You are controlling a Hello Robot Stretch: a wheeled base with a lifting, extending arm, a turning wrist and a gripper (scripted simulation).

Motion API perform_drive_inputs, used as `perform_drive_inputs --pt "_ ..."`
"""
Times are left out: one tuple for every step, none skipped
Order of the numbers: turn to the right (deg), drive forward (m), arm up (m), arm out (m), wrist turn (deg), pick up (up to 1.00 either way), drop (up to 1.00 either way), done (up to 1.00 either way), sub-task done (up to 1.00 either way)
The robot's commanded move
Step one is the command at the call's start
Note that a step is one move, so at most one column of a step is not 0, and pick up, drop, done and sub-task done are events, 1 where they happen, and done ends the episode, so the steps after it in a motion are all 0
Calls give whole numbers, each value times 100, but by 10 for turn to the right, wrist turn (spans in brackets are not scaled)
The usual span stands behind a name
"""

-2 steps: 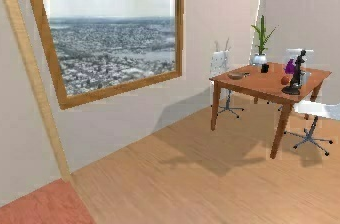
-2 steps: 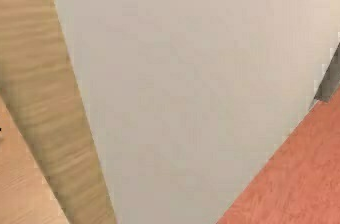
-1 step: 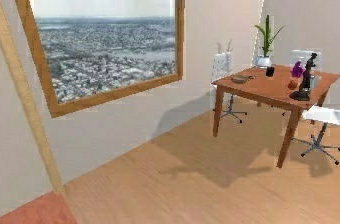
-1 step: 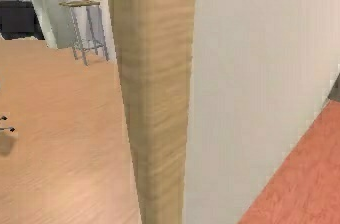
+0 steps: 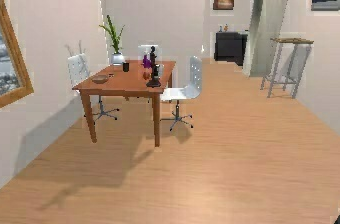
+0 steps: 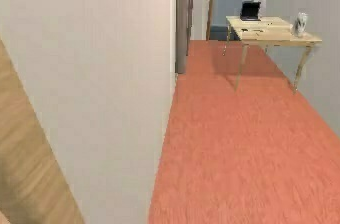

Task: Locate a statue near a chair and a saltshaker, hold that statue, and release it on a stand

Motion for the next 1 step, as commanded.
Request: perform_drive_inputs --pt "0 100 0 0 0 0 0 0 0"
